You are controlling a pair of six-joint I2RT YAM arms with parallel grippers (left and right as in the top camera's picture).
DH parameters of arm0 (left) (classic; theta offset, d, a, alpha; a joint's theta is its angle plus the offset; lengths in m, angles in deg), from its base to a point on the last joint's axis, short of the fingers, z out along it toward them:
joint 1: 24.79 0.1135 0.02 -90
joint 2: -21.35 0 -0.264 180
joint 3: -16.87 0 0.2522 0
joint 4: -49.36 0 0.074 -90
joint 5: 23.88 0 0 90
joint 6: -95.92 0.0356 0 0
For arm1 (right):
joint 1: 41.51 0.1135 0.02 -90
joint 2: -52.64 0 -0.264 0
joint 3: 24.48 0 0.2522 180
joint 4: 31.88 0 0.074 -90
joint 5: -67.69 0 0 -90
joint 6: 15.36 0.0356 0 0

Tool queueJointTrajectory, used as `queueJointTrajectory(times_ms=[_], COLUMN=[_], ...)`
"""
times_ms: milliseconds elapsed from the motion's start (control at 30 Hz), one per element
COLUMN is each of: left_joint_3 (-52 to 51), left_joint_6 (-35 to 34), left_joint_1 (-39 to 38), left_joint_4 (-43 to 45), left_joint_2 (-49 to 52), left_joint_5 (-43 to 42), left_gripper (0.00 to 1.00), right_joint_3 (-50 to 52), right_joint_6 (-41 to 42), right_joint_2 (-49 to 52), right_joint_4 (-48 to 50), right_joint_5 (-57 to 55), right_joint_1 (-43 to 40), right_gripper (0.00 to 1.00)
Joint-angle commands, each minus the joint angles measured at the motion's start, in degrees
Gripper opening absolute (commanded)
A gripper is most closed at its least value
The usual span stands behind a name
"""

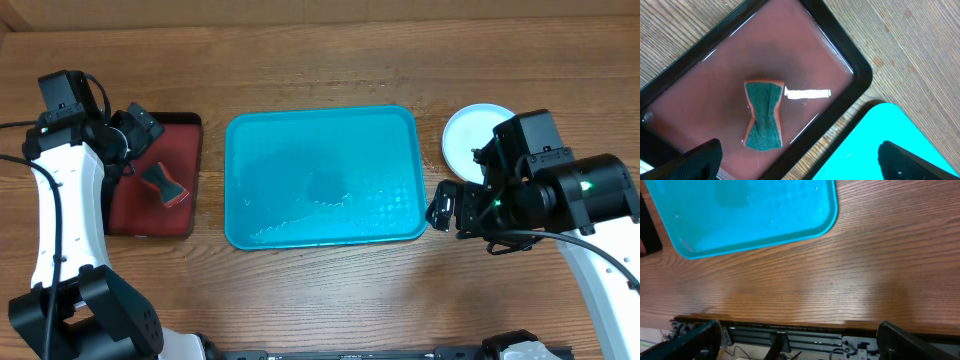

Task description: Clean dirty plates on tray and stack at the side

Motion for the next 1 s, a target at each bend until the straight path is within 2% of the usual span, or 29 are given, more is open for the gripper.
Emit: queueJointTrajectory(times_ms=[0,100,233,400,600,967], left_joint_3=[0.4,0.4,0.4,0.4,0.4,0.4], left_joint_6=[-0.2,-0.2,-0.2,-0.2,-0.2,-0.2], left_joint_1=[0.0,0.0,0.0,0.0,0.0,0.0], left_joint_4=[0.1,0.1,0.1,0.1,0.1,0.1], left_joint_2=[0.5,0.5,0.5,0.5,0.5,0.5], left_joint_5=[-0.4,-0.4,-0.4,-0.4,-0.4,-0.4], left_gripper=[1.0,1.0,1.0,1.0,1.0,1.0], right_joint_3=[-0.3,0.2,6.8,22.1,39.7,54.8], right_joint_6=[-0.2,-0.6,-1.5,-5.1,-10.8,-11.2], right_joint_2=[-1.8,-5.1,-16.2,-34.6,-51.4,-56.7], right_joint_4=[2.9,7.2,16.2,29.0,42.0,62.2], right_joint_5=[-3.0,-4.3,-4.3,-4.2,-3.2,-2.3], right_joint_1=[0.2,0.2,0.2,0.2,0.2,-3.8], right_gripper=[1.0,1.0,1.0,1.0,1.0,1.0])
